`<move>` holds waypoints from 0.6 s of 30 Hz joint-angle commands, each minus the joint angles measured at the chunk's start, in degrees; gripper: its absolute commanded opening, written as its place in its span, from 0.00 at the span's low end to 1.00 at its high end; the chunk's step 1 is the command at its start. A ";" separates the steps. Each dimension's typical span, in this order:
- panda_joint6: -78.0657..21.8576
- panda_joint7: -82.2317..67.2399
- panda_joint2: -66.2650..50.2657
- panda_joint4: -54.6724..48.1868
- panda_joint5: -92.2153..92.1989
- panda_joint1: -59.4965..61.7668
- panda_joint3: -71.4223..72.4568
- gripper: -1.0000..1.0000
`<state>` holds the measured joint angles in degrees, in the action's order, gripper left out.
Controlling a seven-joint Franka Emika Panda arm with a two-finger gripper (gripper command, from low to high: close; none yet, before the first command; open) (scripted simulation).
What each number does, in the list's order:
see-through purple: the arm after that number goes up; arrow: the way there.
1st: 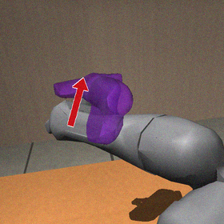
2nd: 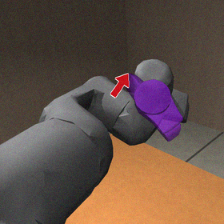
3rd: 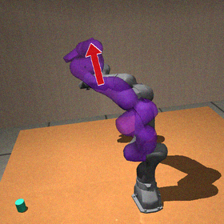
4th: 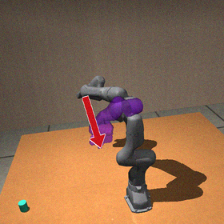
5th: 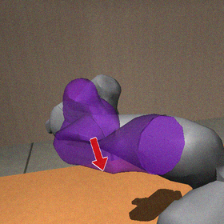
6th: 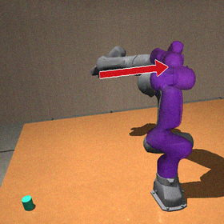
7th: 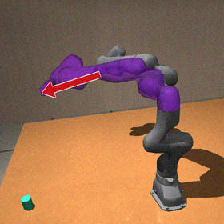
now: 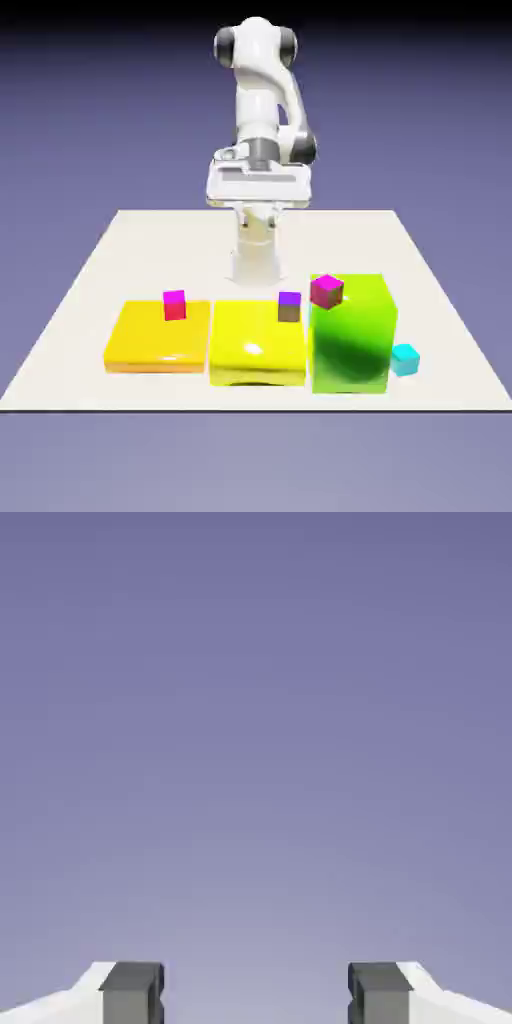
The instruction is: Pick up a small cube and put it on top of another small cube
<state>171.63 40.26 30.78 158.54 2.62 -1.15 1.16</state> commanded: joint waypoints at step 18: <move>-38.38 -25.54 -37.38 -35.97 33.20 -15.31 14.38 0.50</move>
<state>133.25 14.72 -6.59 122.57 35.82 -16.68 15.54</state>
